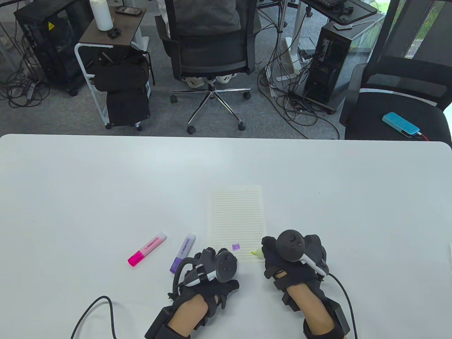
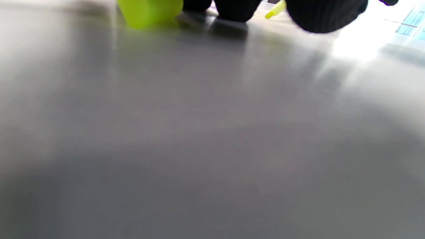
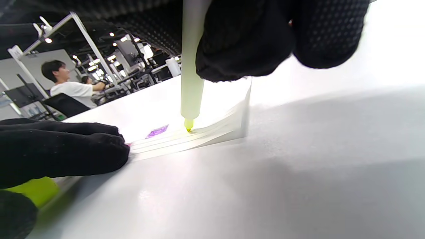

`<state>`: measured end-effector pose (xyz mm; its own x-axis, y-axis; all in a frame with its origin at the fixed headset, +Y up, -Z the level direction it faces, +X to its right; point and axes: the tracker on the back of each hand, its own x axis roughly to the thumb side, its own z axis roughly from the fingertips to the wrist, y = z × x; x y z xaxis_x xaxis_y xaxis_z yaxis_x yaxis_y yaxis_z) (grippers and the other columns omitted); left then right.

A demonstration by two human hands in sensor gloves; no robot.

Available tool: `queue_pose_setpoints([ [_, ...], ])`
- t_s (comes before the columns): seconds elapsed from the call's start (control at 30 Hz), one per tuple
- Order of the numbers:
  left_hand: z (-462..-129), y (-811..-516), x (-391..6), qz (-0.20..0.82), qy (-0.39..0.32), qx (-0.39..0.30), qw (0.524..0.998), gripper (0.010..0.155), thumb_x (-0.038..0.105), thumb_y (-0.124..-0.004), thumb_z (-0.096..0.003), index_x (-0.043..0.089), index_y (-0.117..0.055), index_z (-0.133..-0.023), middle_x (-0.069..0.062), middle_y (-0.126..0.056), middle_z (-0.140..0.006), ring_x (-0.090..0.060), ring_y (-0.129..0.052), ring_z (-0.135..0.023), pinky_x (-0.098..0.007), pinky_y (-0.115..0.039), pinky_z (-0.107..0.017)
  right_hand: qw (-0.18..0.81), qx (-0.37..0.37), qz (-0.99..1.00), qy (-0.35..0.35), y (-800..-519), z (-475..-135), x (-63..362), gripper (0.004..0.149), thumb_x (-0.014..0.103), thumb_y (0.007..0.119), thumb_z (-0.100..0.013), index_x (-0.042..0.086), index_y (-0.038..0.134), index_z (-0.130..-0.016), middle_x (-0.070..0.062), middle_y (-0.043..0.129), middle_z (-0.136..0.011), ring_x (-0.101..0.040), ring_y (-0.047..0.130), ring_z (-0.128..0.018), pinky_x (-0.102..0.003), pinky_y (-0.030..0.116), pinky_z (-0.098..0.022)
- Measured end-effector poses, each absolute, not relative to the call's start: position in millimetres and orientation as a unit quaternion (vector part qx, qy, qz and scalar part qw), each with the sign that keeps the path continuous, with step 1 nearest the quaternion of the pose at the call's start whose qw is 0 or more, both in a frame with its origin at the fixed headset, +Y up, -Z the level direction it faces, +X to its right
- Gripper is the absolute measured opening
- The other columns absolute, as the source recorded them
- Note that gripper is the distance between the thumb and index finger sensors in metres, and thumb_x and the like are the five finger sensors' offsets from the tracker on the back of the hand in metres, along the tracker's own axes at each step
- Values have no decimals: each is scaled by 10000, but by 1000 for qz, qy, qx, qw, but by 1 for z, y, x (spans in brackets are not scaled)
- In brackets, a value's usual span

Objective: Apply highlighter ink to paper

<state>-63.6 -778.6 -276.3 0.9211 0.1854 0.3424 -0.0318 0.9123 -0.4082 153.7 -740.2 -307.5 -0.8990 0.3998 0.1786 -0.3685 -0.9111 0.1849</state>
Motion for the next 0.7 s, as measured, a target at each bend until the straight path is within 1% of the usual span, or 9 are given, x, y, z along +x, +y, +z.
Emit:
queue_pose_setpoints([
  [0.07, -276, -779, -64, 57, -190, -202, 959, 735, 596, -672, -432, 295, -478, -1074, -13, -393, -1153, -447, -392, -1059, -668, -385, -717, 223, 112, 966, 63, -742, -308, 152, 399, 315, 739, -623, 132, 755, -977, -167, 918, -686, -266, 933, -378, -538, 784, -462],
  [0.13, -276, -779, -64, 57, -190, -203, 959, 737, 597, -671, -432, 293, -476, -1074, -13, -390, -1154, -447, -391, -1060, -668, -385, -717, 228, 114, 965, 54, -743, -308, 151, 403, 323, 733, -626, 137, 748, -983, -162, 916, -682, -255, 929, -374, -532, 785, -460],
  [0.27, -276, -779, -64, 57, -190, -203, 959, 738, 596, -671, -431, 293, -474, -1074, -12, -389, -1153, -447, -390, -1059, -667, -386, -717, 208, 107, 970, 66, -749, -311, 148, 400, 327, 731, -628, 141, 746, -982, -157, 913, -670, -243, 924, -365, -526, 788, -455],
  [0.4, -276, -779, -64, 57, -190, -203, 959, 738, 596, -670, -432, 295, -470, -1075, -11, -383, -1154, -445, -385, -1060, -666, -385, -718, 190, 89, 976, 56, -745, -311, 150, 398, 327, 734, -624, 138, 756, -973, -152, 919, -652, -232, 923, -348, -520, 794, -444],
  [0.57, -276, -779, -64, 57, -189, -207, 958, 740, 596, -671, -432, 294, -465, -1076, -11, -378, -1154, -446, -382, -1060, -666, -385, -718, 211, 103, 970, 61, -750, -310, 146, 400, 329, 729, -629, 142, 744, -982, -153, 912, -664, -237, 922, -360, -522, 789, -453],
  [0.7, -276, -779, -64, 58, -190, -208, 958, 740, 596, -671, -432, 296, -463, -1076, -9, -374, -1154, -443, -381, -1061, -665, -385, -718, 206, 89, 972, 63, -749, -311, 147, 398, 329, 730, -626, 138, 752, -975, -150, 916, -657, -234, 922, -354, -522, 792, -448],
])
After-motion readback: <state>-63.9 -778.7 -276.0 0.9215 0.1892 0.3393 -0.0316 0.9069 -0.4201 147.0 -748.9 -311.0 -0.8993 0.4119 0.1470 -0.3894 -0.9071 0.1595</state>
